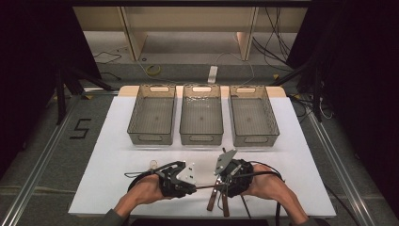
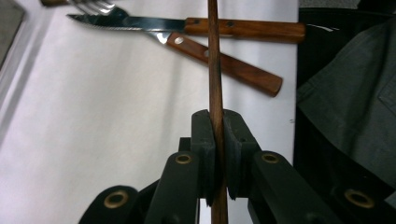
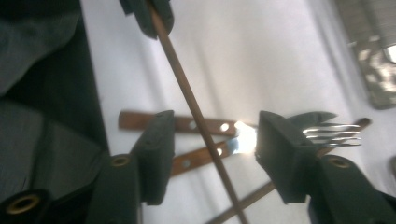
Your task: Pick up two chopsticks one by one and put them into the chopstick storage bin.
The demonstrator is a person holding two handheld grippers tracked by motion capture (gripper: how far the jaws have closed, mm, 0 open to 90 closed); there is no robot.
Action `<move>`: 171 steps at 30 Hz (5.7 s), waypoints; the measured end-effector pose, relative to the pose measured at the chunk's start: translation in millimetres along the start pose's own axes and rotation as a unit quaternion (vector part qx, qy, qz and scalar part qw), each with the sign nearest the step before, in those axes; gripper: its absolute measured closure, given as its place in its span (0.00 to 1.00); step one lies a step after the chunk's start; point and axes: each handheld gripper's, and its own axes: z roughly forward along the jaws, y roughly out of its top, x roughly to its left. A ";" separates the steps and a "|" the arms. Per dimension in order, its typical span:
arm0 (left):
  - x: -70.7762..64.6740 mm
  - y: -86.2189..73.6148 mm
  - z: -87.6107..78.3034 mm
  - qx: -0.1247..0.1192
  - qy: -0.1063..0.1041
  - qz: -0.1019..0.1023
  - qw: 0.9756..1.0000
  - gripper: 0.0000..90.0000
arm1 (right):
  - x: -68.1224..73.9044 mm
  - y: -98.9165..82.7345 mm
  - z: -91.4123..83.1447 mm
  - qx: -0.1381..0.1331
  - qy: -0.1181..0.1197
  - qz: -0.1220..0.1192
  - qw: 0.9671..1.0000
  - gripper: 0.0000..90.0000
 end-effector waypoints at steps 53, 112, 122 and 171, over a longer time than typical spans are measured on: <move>110.3 -56.4 -103.8 -0.146 0.207 -0.346 0.903 0.93 | 1.2 -68.7 -0.2 -0.050 -0.099 0.233 0.966 0.26; 121.9 -69.8 -102.0 -0.188 0.189 -0.410 0.872 0.23 | -1.4 -69.1 1.4 -0.009 -0.072 0.235 0.969 0.31; 84.5 -66.0 -89.6 -0.218 0.173 -0.372 0.886 0.18 | -3.2 -68.2 10.0 0.028 -0.064 0.235 0.969 0.38; 40.7 -69.5 -73.9 -0.220 0.173 -0.319 0.905 0.17 | -27.3 -46.5 42.6 0.149 -0.042 0.203 0.967 0.81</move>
